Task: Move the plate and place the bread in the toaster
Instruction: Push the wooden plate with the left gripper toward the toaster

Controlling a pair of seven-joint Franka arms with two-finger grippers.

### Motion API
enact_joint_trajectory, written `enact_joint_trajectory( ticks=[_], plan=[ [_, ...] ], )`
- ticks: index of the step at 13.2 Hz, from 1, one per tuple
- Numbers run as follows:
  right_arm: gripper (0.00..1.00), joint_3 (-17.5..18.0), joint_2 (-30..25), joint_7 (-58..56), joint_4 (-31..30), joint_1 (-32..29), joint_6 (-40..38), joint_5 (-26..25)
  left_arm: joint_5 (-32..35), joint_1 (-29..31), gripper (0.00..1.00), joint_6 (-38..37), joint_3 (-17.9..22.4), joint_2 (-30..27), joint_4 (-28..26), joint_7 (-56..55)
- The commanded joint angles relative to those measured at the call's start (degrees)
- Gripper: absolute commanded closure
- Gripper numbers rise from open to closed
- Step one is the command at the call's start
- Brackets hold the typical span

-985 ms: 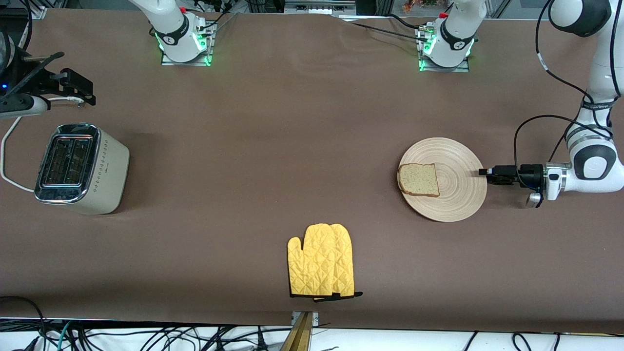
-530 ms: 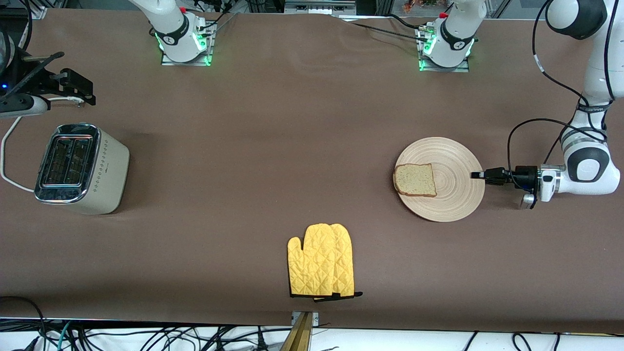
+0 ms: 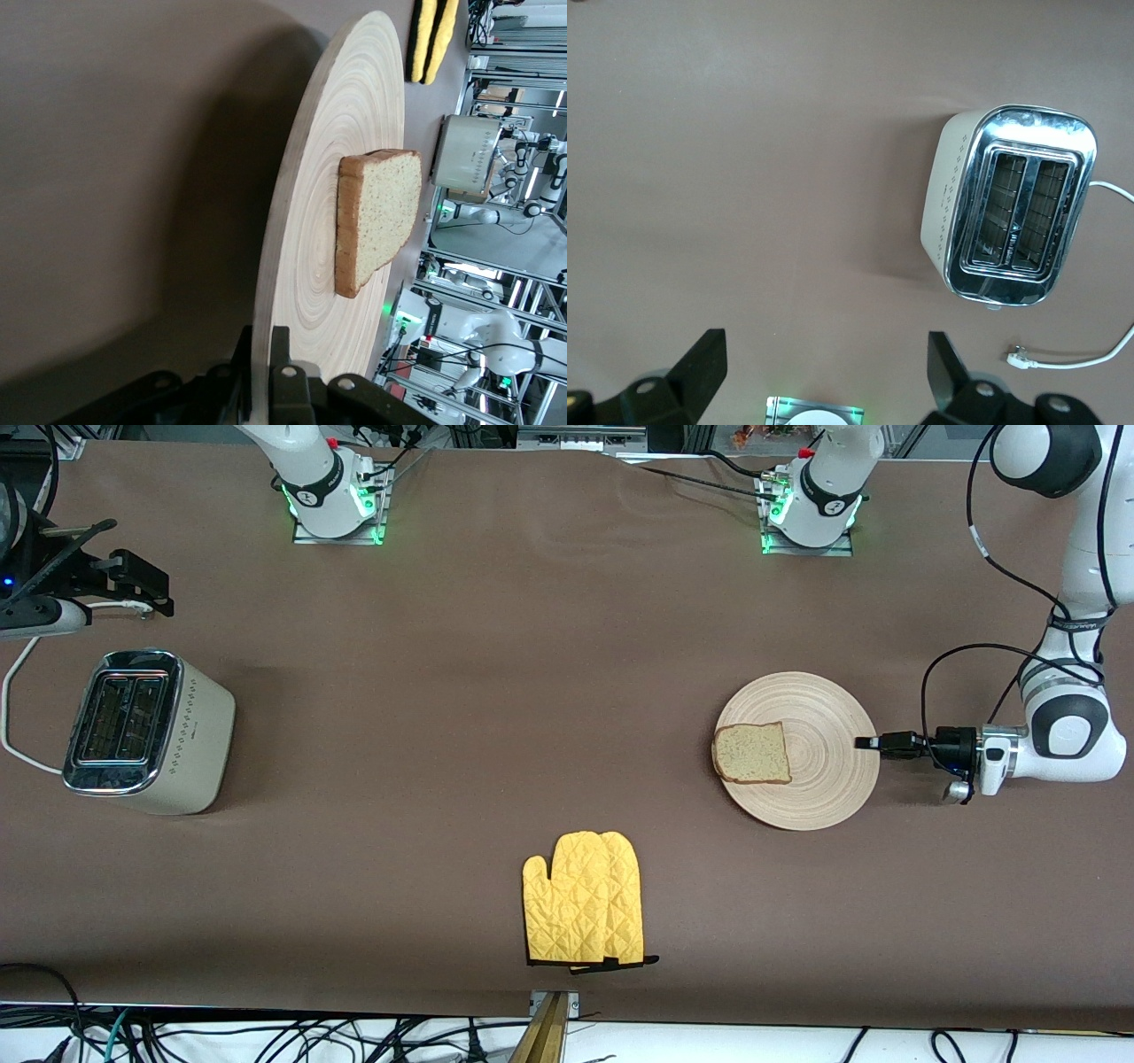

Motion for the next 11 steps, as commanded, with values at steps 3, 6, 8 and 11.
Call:
enact_joint_trajectory(
  ticks=[3,6,8,11],
  plan=[
    [0.00,0.17,-0.46,0.11,0.38,0.03,-0.65,-0.53,-2.00,-1.55,1.00,-1.76,-10.16,-2.37,1.04,-2.86],
    [0.00,0.17,-0.46,0.11,0.38,0.03,-0.66,-0.53,-4.90,-8.12,1.00,1.93,-11.15,-2.19,0.59,-2.86],
    [0.00,0.17,-0.46,0.11,0.38,0.03,-0.74,-0.53,-8.40,-12.96,1.00,5.35,-11.15,-2.10,-0.63,-2.86],
    [0.00,0.17,-0.37,0.11,0.38,0.03,-0.74,-0.53,-12.10,-18.86,1.00,10.79,-11.24,-1.93,-3.61,-2.43]
  ],
)
